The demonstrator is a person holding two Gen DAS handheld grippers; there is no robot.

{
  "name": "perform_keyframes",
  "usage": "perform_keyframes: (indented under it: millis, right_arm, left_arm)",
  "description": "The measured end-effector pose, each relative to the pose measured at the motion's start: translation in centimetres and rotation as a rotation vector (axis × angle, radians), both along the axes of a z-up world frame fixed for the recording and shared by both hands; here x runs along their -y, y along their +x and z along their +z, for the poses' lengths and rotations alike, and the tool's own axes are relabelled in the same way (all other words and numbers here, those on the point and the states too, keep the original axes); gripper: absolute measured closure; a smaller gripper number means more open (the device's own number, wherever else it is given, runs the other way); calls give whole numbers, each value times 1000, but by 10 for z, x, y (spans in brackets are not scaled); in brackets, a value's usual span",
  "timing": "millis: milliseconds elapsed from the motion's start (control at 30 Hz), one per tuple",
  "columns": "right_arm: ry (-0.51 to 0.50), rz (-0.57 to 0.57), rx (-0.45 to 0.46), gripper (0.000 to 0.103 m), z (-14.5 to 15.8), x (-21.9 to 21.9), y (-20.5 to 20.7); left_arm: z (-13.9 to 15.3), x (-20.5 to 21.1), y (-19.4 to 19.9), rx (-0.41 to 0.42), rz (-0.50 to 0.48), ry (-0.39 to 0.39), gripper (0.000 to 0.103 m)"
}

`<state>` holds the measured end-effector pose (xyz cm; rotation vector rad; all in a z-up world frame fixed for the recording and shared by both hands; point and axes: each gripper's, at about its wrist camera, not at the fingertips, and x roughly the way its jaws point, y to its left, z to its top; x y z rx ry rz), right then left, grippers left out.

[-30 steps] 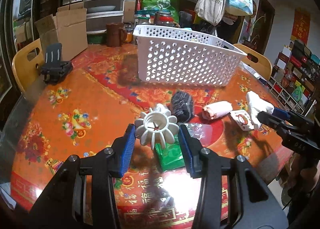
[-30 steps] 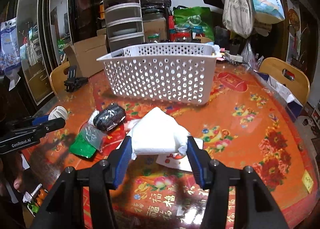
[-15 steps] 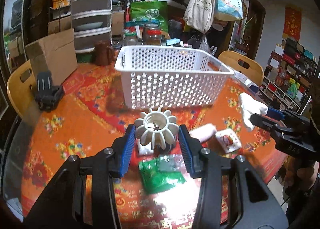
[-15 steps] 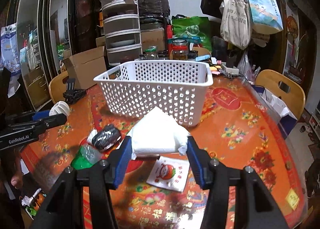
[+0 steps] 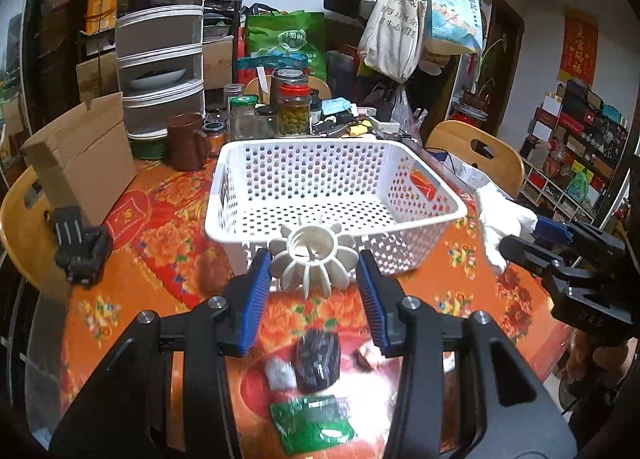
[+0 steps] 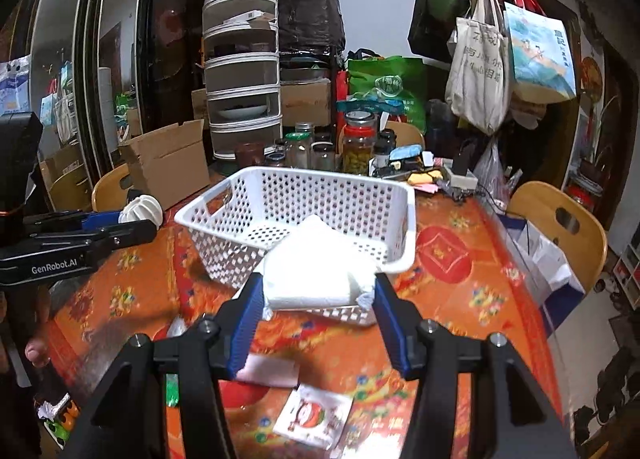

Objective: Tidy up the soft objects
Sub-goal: 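Lift both held items and carry them over the white basket, then open both tools to drop the plastic piece and cloth into the basket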

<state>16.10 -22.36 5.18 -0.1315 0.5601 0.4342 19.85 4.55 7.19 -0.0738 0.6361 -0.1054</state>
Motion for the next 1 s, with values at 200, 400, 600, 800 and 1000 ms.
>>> perform_keyframes:
  millis: [200, 400, 600, 800, 1000]
  right_arm:
    - [18, 3, -50, 49, 11, -7, 41]
    - [-26, 3, -149, 49, 0, -29, 95]
    - [-105, -24, -264, 49, -27, -49, 153]
    - [-194, -25, -388, 49, -57, -70, 189]
    - [-214, -36, -451, 49, -69, -76, 211]
  left_arm:
    - [19, 0, 46, -22, 12, 9, 62]
    - [21, 10, 105, -91, 29, 58, 62]
    - [-13, 16, 169, -251, 61, 104, 62]
    - [-47, 16, 210, -377, 72, 115, 62]
    - [-69, 15, 237, -448, 75, 125, 62]
